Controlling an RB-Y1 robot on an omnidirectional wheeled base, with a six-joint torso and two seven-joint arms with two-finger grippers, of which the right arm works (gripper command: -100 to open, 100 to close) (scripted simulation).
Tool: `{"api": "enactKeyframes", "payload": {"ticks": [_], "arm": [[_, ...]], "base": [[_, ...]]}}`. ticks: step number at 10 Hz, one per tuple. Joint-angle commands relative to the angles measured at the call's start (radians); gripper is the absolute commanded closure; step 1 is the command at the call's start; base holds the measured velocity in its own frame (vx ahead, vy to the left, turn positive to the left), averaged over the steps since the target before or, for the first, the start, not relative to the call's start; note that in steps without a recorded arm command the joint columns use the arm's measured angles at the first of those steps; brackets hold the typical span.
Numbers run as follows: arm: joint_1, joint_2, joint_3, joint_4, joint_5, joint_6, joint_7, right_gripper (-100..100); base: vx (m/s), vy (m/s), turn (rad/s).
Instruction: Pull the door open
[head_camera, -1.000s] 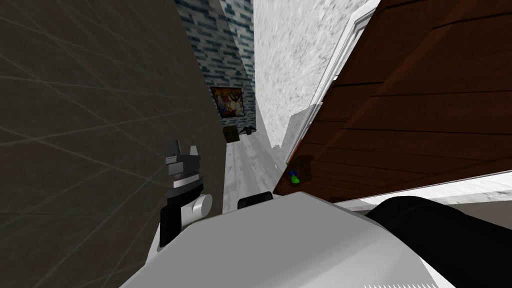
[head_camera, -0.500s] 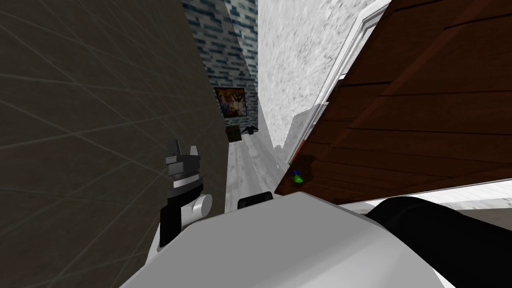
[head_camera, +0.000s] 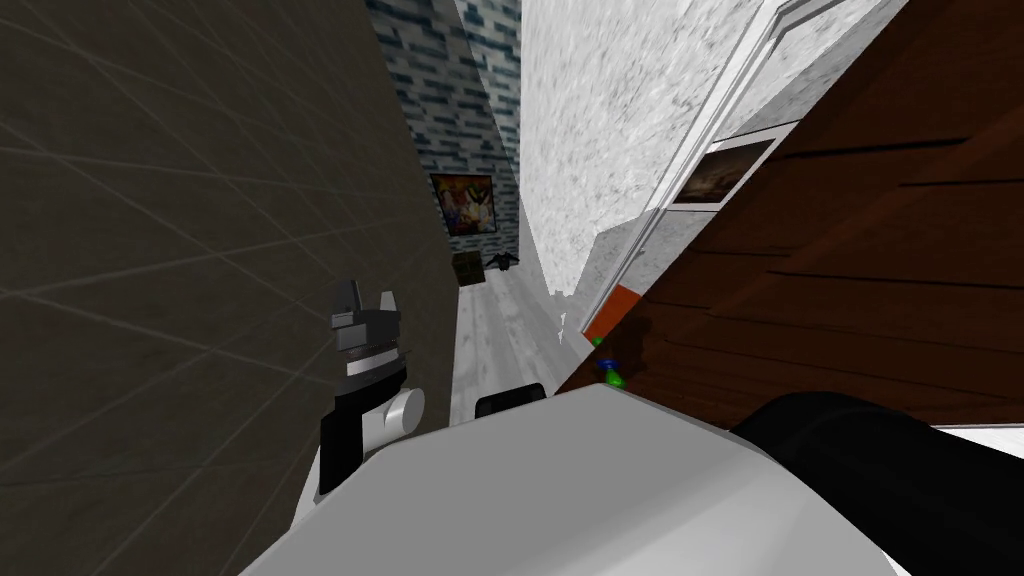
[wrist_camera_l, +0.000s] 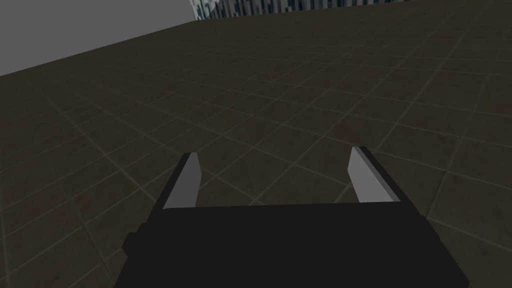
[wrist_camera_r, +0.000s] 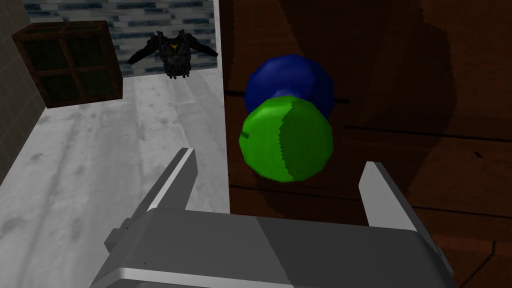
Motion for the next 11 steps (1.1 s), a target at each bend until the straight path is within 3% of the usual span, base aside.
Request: {"api": "enactKeyframes", "payload": {"ticks": [1, 2, 3, 4, 9, 11], "arm": [[-0.022, -0.028, -0.017, 0.004, -0.015, 0.026, -0.026, -100], [-0.034, -0.042, -0.025, 0.009, -0.022, 0.037, -0.038, -100], [-0.019, -0.028, -0.017, -0.007, -0.015, 0.029, -0.021, -100], [-0.019, -0.028, -0.017, -0.007, -0.015, 0.029, -0.021, 100], [-0.019, -0.028, -0.017, -0.007, -0.015, 0.029, -0.021, 100], [-0.017, -0.035, -0.005, -0.004, 0.000, 0.021, -0.022, 100]], "base": [[0.169, -0.006, -0.014], [0.139, 0.015, -0.023], [0.060, 0.008, -0.002], [-0.006, -0.008, -0.006], [-0.011, -0.004, 0.004], [-0.138, -0.005, 0.158]]}}
